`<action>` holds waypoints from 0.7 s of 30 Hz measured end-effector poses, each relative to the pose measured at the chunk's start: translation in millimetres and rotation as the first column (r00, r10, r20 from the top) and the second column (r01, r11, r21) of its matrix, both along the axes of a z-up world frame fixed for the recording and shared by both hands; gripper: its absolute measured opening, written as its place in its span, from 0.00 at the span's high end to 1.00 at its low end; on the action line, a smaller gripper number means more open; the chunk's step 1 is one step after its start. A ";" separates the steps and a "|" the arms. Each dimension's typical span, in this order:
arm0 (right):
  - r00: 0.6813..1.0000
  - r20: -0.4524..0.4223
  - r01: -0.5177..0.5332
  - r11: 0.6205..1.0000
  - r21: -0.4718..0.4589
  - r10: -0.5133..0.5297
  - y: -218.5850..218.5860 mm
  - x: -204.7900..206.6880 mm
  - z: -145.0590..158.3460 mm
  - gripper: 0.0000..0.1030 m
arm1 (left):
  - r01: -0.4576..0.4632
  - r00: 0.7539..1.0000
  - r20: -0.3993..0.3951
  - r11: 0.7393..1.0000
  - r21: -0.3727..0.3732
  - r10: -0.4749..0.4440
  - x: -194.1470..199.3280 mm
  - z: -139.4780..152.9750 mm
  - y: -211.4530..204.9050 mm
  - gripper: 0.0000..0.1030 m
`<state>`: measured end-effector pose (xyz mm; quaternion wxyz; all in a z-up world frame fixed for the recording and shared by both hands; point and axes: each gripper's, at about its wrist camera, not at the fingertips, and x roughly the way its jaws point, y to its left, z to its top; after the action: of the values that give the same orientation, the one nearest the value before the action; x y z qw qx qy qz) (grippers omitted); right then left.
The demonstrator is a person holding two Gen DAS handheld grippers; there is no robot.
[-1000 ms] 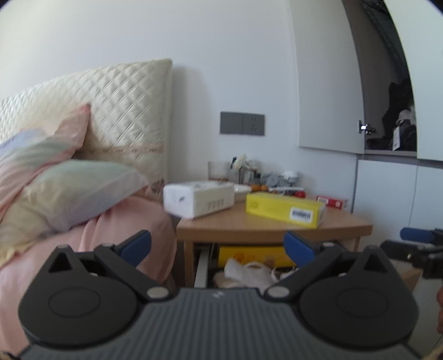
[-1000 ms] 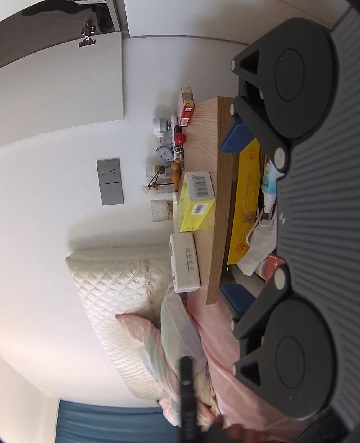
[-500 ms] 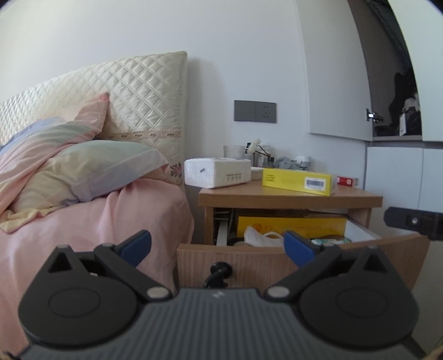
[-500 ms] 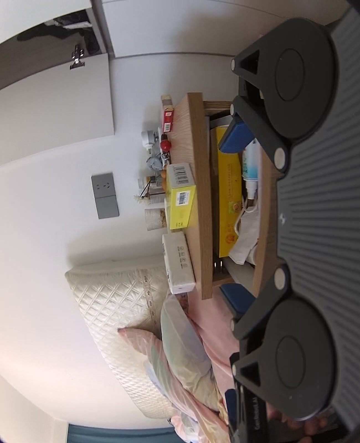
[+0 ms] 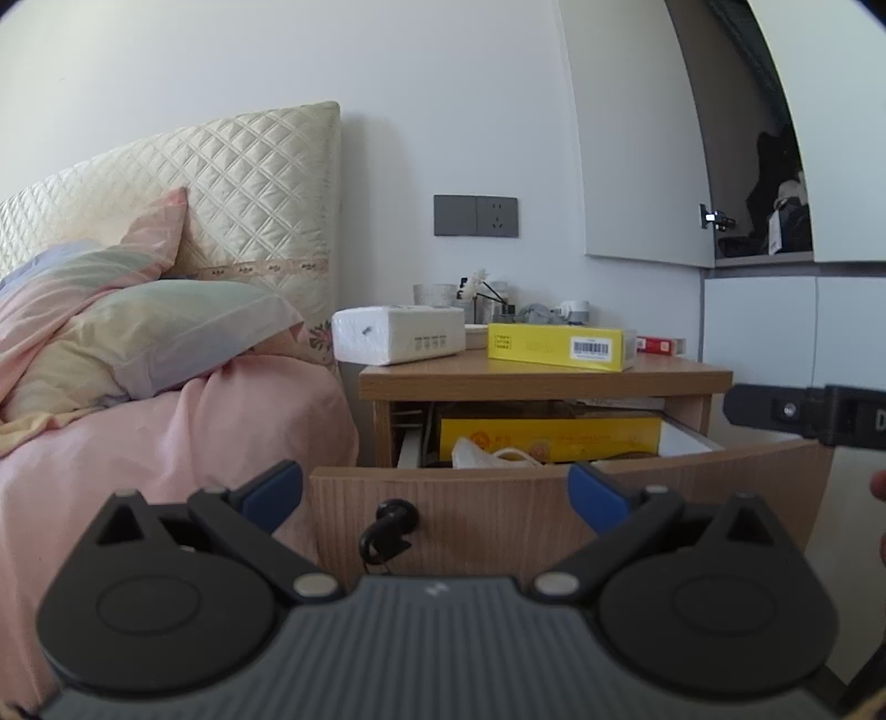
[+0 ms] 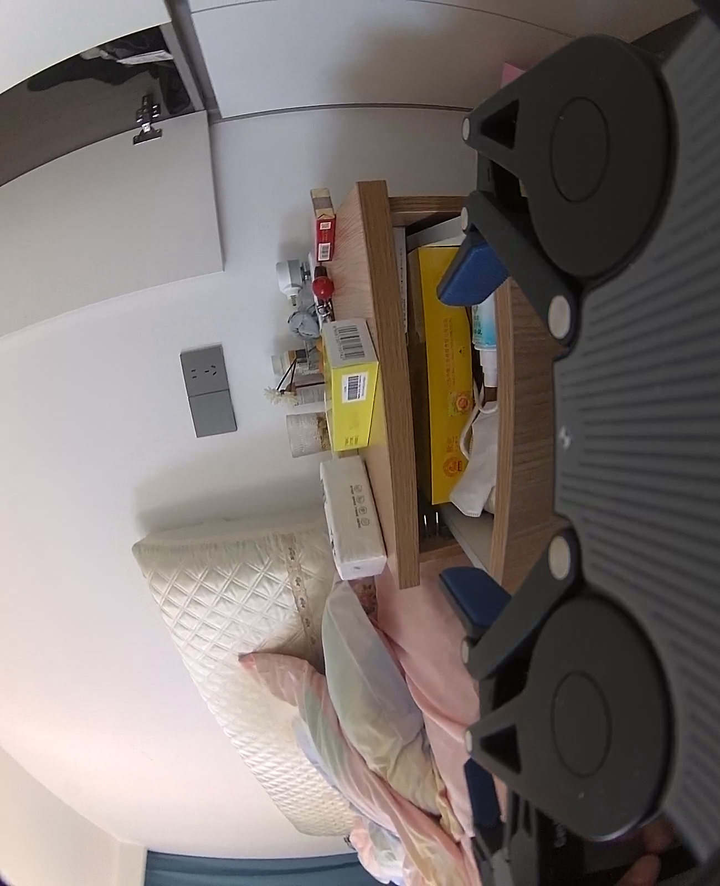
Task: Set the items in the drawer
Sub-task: 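Raise the right tool toward the yellow box on the nightstand top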
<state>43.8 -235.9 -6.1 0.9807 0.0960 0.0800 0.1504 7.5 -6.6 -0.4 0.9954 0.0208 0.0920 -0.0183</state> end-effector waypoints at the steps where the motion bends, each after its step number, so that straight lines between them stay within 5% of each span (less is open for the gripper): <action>1: 1.000 -0.001 -0.001 1.000 0.000 0.001 -0.3 0.1 -0.3 0.00 | 0.000 1.000 0.001 1.000 0.005 0.000 0.1 -0.7 -0.3 0.00; 21: 1.000 -0.006 -0.008 1.000 -0.018 0.008 2.3 -0.7 -1.2 0.00 | -0.011 1.000 -0.007 0.999 -0.032 0.011 -6.1 -3.7 3.7 0.00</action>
<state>43.1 -233.6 -7.3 0.9807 0.0872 0.0846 0.1534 1.4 -2.9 -4.1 0.9953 0.0042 0.0953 -0.0142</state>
